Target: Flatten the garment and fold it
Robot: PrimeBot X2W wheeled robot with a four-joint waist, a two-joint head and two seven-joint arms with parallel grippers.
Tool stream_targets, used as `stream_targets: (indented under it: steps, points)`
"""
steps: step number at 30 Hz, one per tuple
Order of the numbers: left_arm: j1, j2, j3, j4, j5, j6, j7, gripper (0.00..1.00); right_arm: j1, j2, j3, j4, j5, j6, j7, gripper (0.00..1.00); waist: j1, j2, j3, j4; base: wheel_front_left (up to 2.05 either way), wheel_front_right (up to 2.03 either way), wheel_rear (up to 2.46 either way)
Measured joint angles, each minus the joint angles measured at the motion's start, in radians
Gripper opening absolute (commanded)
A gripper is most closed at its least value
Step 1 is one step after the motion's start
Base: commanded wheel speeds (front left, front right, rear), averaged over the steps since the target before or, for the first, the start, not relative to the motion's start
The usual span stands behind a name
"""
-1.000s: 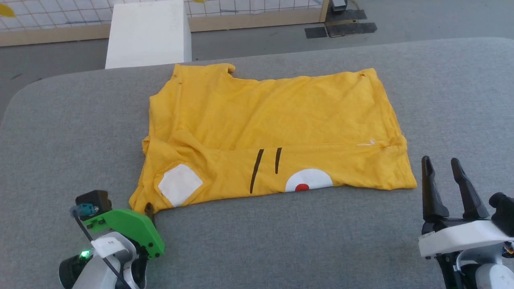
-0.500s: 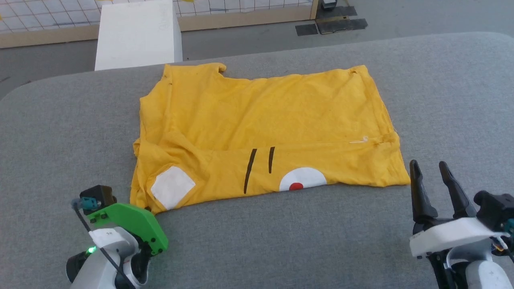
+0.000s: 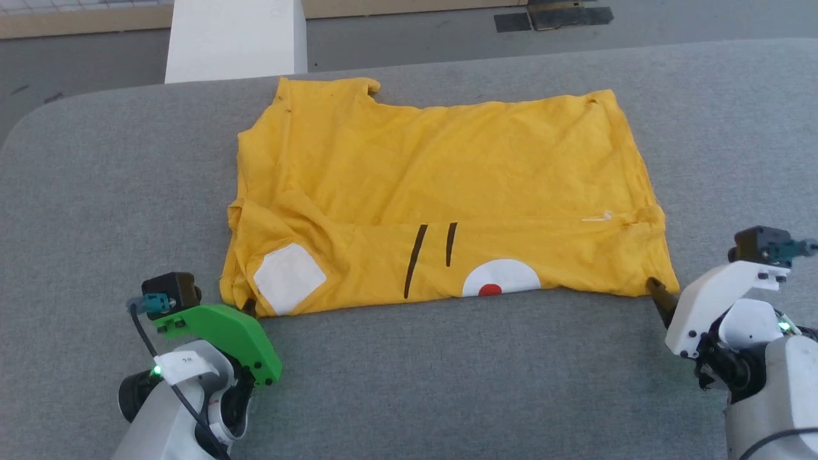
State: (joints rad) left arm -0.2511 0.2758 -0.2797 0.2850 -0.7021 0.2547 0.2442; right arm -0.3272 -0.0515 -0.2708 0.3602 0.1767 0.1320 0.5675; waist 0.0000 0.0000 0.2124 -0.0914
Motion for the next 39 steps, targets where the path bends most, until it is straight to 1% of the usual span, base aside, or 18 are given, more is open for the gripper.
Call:
stream_targets:
  steps: [4, 5, 6, 7, 9, 11, 13, 17, 21, 25, 26, 29, 33, 39]
  points:
    - [-0.010, -0.002, -0.006, 0.001, 0.002, -0.008, -0.010, 0.00, -0.040, -0.001, -0.020, 0.012, -0.022, 0.000, 0.144, 0.99, 0.0000, 0.0000, 0.013, 0.013, 0.00, 0.00, 0.00]
    - [-0.013, -0.002, -0.008, 0.001, 0.002, -0.010, -0.010, 0.00, -0.049, -0.001, -0.024, 0.011, -0.028, 0.000, 0.177, 0.57, 0.0000, 0.0000, 0.016, 0.016, 0.00, 0.00, 0.00]
    - [-0.016, -0.002, -0.010, 0.002, 0.002, -0.014, -0.015, 0.00, -0.056, -0.002, -0.027, 0.010, -0.030, 0.000, 0.206, 0.42, 0.0000, 0.0000, 0.019, 0.019, 0.00, 0.00, 0.00]
    - [-0.017, -0.002, -0.011, 0.002, 0.004, -0.017, -0.018, 0.00, -0.061, -0.004, -0.031, 0.007, -0.033, 0.000, 0.227, 0.23, 0.0000, 0.0000, 0.021, 0.022, 0.00, 0.00, 0.00]
    - [-0.018, -0.002, -0.014, 0.002, 0.009, -0.020, -0.027, 0.00, -0.064, -0.005, -0.036, -0.008, -0.038, 0.000, 0.260, 0.00, 0.0000, 0.0000, 0.025, 0.028, 0.00, 0.00, 0.00]
    - [-0.018, -0.002, -0.017, 0.002, 0.016, -0.026, -0.042, 0.00, -0.063, -0.003, -0.038, -0.025, -0.038, 0.000, 0.273, 0.00, 0.0000, 0.0000, 0.026, 0.031, 0.00, 0.00, 0.00]
    - [-0.018, 0.001, -0.019, 0.001, 0.034, -0.030, -0.073, 0.00, -0.060, 0.001, -0.038, -0.050, -0.028, 0.000, 0.253, 0.00, 0.0000, 0.0000, 0.022, 0.033, 0.00, 0.00, 0.00]
    - [-0.017, 0.020, -0.017, -0.021, 0.075, -0.030, -0.160, 0.00, -0.030, 0.001, -0.022, -0.127, 0.005, 0.000, 0.136, 0.00, 0.0000, 0.0000, 0.004, 0.035, 0.00, 0.00, 0.00]
    - [0.006, 0.047, -0.016, -0.070, 0.114, -0.014, -0.195, 0.00, 0.044, 0.001, -0.013, -0.205, 0.041, 0.000, 0.050, 0.00, 0.0000, 0.0000, -0.020, 0.036, 0.00, 0.00, 0.00]
    - [0.091, 0.079, -0.020, -0.143, 0.128, 0.028, -0.173, 0.00, 0.144, 0.002, -0.020, -0.285, 0.062, 0.000, 0.030, 0.00, 0.0000, 0.0000, -0.047, 0.038, 0.00, 0.00, 0.00]
    - [0.171, 0.102, -0.026, -0.208, 0.132, 0.062, -0.130, 0.00, 0.208, 0.003, -0.042, -0.335, 0.062, 0.000, 0.034, 0.00, 0.0000, 0.0000, -0.062, 0.039, 0.00, 0.00, 0.00]
    - [0.242, 0.116, -0.035, -0.266, 0.132, 0.084, -0.089, 0.00, 0.268, 0.003, -0.070, -0.371, 0.064, 0.000, 0.068, 0.00, 0.0000, 0.0000, -0.070, 0.041, 0.00, 0.00, 0.00]
    - [0.305, 0.123, -0.054, -0.313, 0.128, 0.094, -0.049, 0.00, 0.337, 0.004, -0.106, -0.375, 0.071, 0.001, 0.112, 0.00, 0.0000, 0.0000, -0.072, 0.048, 0.00, 0.00, 0.00]
    - [0.324, 0.119, -0.077, -0.282, 0.107, 0.093, -0.013, 0.00, 0.384, 0.004, -0.120, -0.299, 0.081, 0.001, 0.117, 0.00, 0.0000, 0.0000, -0.073, 0.057, 0.00, 0.00, 0.00]
